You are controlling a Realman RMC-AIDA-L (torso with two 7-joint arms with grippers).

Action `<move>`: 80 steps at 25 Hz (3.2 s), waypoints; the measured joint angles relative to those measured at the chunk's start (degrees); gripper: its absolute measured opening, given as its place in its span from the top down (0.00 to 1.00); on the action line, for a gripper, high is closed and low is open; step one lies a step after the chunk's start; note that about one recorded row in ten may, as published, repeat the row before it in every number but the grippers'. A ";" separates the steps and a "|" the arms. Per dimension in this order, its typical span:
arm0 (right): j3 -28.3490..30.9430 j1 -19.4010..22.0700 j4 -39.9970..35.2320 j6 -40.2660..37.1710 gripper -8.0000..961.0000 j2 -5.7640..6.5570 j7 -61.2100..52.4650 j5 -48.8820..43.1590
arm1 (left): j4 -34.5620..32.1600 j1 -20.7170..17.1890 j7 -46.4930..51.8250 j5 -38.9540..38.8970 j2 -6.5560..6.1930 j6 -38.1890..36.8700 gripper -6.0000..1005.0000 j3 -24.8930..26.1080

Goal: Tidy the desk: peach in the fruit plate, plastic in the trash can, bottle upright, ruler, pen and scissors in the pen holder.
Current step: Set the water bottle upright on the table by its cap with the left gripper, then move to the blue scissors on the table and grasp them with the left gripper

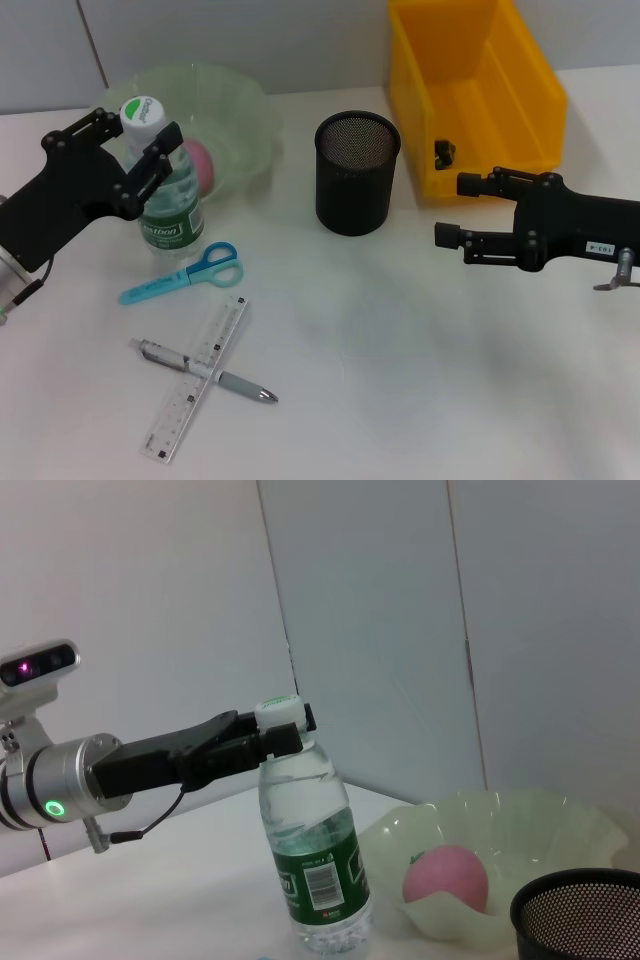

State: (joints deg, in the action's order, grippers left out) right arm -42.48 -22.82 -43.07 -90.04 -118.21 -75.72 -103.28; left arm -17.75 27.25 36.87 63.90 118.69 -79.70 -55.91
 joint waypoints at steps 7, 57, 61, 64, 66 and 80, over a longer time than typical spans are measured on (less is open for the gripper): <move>-0.56 -0.26 0.00 0.75 0.15 -0.01 -0.57 0.00 | 0.00 -0.58 -1.59 -0.02 -0.11 2.55 0.55 0.04; -0.76 -0.47 1.22 0.66 0.15 -0.53 -0.75 -0.08 | 3.61 -0.68 -4.63 -1.65 0.13 5.34 0.45 2.03; -0.76 -0.47 1.29 0.69 0.15 -0.53 -0.75 -0.09 | 3.61 -0.73 -4.57 -1.65 0.13 5.36 0.45 2.06; -0.76 -0.47 1.35 0.71 0.15 -0.53 -0.75 -0.37 | 3.61 -0.73 -4.21 -1.79 0.13 5.34 0.29 2.07; -0.76 -0.48 1.36 0.72 0.15 -0.53 -0.75 -0.55 | 3.56 -0.85 -3.89 -2.54 0.12 5.15 0.20 2.08; -0.76 -0.65 1.41 0.28 0.15 -0.53 -0.75 -0.61 | -5.08 -6.46 14.42 -1.75 -0.85 -0.28 0.14 1.39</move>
State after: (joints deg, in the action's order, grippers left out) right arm -43.24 -23.47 -41.65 -89.77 -118.74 -76.47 -103.89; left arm -22.83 20.80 51.30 62.16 117.84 -79.98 -54.52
